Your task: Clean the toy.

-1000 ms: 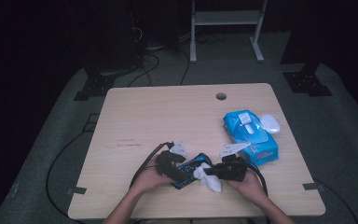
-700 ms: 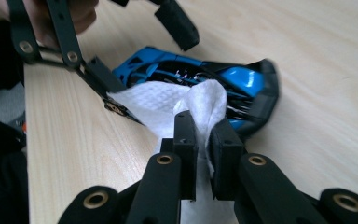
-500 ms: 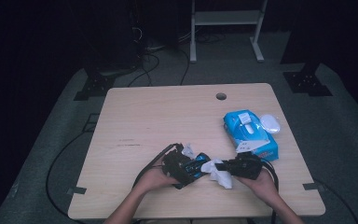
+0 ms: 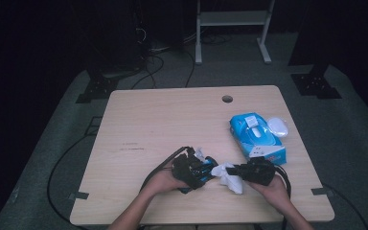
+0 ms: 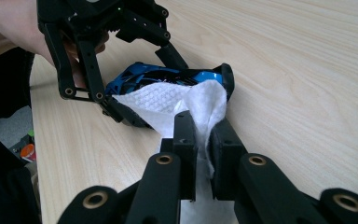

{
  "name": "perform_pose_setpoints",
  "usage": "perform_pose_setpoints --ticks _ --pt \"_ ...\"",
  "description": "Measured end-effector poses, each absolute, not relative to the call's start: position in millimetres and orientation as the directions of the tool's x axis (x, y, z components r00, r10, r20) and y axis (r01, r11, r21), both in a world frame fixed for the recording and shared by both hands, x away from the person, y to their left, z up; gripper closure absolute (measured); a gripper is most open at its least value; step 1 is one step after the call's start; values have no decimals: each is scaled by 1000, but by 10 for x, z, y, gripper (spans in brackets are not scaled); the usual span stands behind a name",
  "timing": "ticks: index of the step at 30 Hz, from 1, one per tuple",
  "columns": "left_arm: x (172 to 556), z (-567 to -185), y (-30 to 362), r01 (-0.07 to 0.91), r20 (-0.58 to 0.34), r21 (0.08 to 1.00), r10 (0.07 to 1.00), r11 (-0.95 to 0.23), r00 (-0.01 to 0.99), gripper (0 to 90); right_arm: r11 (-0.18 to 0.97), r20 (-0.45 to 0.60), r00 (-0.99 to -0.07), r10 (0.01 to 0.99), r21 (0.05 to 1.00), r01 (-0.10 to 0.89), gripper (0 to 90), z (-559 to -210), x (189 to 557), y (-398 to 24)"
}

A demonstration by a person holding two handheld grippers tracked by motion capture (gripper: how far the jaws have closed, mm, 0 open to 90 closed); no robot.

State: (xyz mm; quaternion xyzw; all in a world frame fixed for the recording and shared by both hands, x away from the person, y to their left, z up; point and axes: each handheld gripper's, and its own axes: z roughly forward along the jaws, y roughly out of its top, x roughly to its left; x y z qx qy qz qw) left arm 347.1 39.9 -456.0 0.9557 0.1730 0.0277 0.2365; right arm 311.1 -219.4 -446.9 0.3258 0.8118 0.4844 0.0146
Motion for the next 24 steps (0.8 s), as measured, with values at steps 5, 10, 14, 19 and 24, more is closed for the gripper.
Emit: perform_pose_setpoints --ticks 5,10,14,19,24 --pt "3455 -4569 383 307 -8 465 343 -830 939 207 316 296 -784 545 794 520 820 -4478 3108 -2197" --pt "3419 -4570 391 298 17 479 348 -826 937 229 306 300 -783 544 798 519 819 -4474 3113 -2206" --pt "3416 -4568 450 307 1 502 355 -808 935 259 301 305 -781 545 798 522 819 -4473 3121 -2215" --pt "3408 -4563 456 299 10 499 351 -813 936 259 297 309 -780 544 799 524 819 -4477 3122 -2215" --pt "3421 -4543 490 307 -9 515 353 -800 936 270 295 310 -780 544 799 524 819 -4478 3122 -2213"
